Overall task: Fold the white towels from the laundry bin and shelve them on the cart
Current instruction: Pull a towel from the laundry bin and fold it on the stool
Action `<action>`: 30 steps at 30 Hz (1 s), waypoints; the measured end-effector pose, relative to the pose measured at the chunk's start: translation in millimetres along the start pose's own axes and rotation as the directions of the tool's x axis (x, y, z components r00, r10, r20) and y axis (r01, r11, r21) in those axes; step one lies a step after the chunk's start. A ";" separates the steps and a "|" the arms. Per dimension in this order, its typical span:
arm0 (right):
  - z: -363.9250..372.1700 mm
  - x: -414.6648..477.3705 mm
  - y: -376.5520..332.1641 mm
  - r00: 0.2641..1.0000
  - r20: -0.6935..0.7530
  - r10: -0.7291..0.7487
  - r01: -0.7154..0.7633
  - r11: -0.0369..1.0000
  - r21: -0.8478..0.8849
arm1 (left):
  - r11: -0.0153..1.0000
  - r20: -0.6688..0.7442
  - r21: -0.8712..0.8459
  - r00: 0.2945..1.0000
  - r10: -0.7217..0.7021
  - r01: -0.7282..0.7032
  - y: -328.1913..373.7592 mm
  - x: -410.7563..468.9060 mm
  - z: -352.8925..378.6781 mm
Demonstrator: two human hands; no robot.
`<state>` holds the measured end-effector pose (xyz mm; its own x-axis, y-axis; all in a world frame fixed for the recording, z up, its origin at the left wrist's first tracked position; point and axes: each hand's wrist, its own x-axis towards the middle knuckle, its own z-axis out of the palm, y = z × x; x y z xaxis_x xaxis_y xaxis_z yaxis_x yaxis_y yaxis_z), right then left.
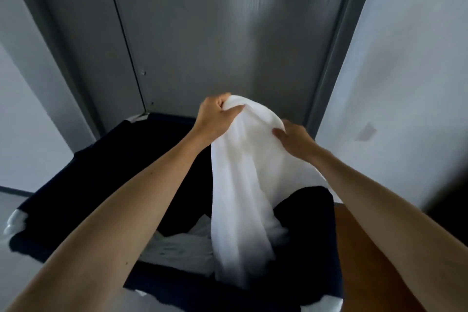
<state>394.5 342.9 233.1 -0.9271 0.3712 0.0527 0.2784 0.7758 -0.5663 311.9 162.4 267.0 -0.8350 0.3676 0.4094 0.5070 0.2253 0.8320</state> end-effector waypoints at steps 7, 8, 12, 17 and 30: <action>-3.9 -11.0 -0.8 0.994 -0.067 -0.082 0.088 0.993 0.081 | 0.972 0.039 0.172 0.985 -0.168 0.159 -21.8 -39.0 -22.8; -0.5 -11.8 -4.1 0.995 -0.054 -0.088 0.092 0.991 0.096 | 0.964 0.060 0.200 0.980 -0.190 0.175 -23.7 -42.4 -23.4; 20.7 -13.7 -24.9 0.988 0.027 -0.150 0.143 0.972 0.188 | 0.933 0.239 0.289 0.927 -0.289 0.216 -29.1 -56.2 -15.1; 42.2 -6.6 -74.2 0.961 0.078 -0.267 0.229 0.918 0.324 | 0.914 0.287 0.193 0.871 -0.399 0.356 -60.8 -64.3 -1.1; 114.7 43.9 -96.6 0.975 0.215 0.062 -0.162 0.859 0.485 | 0.569 0.105 -0.577 0.744 -0.659 0.586 -100.3 13.5 -59.6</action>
<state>298.2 225.7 195.8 -0.9403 0.3001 -0.1604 0.2672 0.3591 -0.8942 237.0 91.0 211.4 -0.9335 0.2200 -0.2833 -0.3238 -0.1769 0.9294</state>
